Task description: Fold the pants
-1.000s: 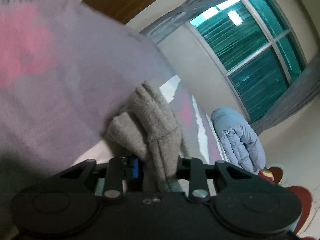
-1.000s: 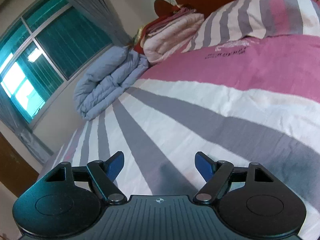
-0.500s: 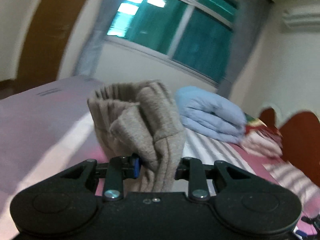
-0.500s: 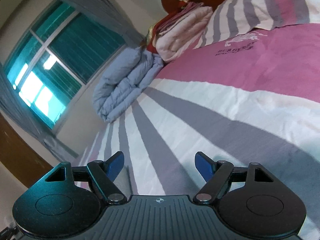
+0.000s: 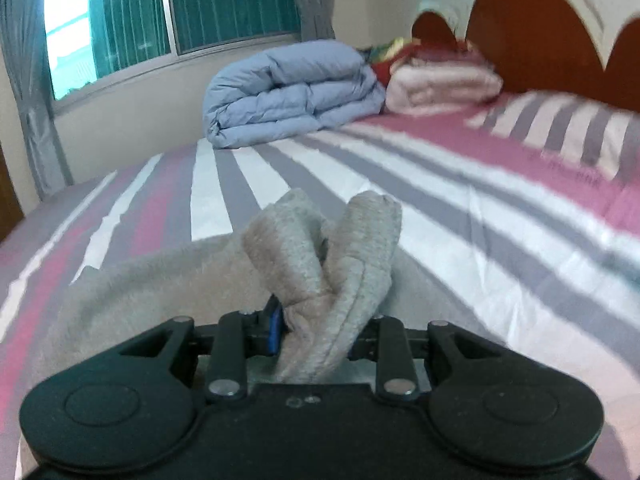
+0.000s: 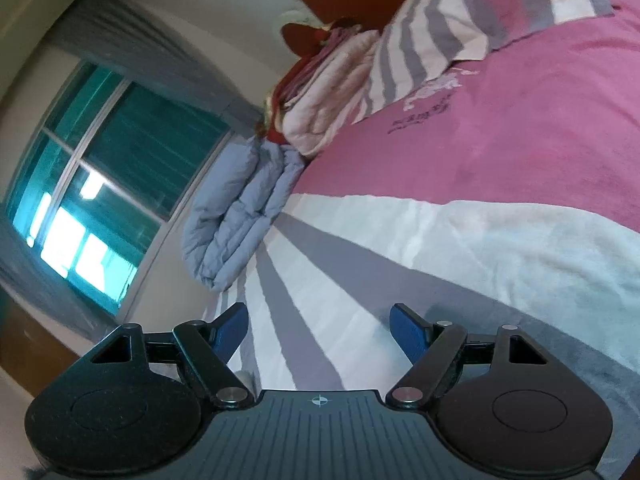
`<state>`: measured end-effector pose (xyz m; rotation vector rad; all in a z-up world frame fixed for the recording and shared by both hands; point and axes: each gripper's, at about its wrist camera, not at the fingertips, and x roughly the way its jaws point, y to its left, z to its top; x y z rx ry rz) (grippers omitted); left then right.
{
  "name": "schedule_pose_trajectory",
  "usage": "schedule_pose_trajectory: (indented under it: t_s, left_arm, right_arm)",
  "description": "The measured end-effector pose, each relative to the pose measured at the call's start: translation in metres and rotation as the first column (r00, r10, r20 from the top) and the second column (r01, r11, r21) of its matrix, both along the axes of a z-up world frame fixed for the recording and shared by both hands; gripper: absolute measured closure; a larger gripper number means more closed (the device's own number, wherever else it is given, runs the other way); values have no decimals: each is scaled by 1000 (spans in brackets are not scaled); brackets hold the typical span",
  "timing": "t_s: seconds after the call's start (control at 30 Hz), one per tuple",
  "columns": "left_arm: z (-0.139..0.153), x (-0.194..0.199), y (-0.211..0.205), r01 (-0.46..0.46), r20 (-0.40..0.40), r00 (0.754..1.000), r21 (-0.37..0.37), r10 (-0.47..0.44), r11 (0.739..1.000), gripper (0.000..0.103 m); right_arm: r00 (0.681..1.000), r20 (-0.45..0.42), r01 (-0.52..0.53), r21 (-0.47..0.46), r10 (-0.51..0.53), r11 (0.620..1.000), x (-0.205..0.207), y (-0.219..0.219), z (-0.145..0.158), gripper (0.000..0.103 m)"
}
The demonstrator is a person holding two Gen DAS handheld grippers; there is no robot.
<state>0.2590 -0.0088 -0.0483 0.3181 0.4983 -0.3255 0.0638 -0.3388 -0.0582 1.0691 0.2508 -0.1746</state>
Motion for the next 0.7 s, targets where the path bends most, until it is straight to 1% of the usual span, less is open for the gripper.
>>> schedule_pose_trajectory:
  t_s: [0.03,0.07,0.13,0.17,0.23,0.3,0.37,0.4,0.47,0.57,0.7]
  left_arm:
    - [-2,-3,-5,-6,22,1000,28,5,1000,85]
    - [1,1,-9,-9,37,999,38,8,999,85]
    - [8,-2,-16,-11,57,998,34,9,999,85]
    - [13,-5,-20,-2,82,997,42,-1,999,85]
    - [16,-8,-37,35,116,992,87,-45,996,85]
    - [6,-5,-53,67,100,992,147,-82,987,85]
    - [-12,-3,-62,78,53,994,201,-91,977,85]
    - [-21,-4,-65,82,49,994,220,-95,972,85]
    - [-32,-10,-68,81,79,991,264,-105,961,85]
    - [-35,-12,-67,77,89,991,263,-103,962,85]
    - [-39,-19,-71,79,113,987,299,-117,951,84]
  right_arm:
    - [1000,0,4,9,-4,1000,0,-2,-1,26]
    - [1000,1,7,16,-7,1000,-1,-3,-3,26]
    - [1000,3,2,23,-3,1000,-1,-4,-4,26]
    - [1000,5,1,22,-1,1000,-1,-3,-3,26]
    - [1000,12,-7,20,7,1000,0,-2,-3,26]
    - [1000,14,-9,22,9,1000,1,-1,-4,26]
    - [1000,11,-7,27,6,1000,1,-1,-5,26]
    - [1000,8,-4,30,4,1000,1,-2,-6,26]
    - [1000,2,4,40,-4,999,-1,-4,-7,26]
    - [1000,-4,7,43,-7,999,-3,-5,-8,26]
    - [1000,-7,3,35,-3,999,-3,-4,-7,26]
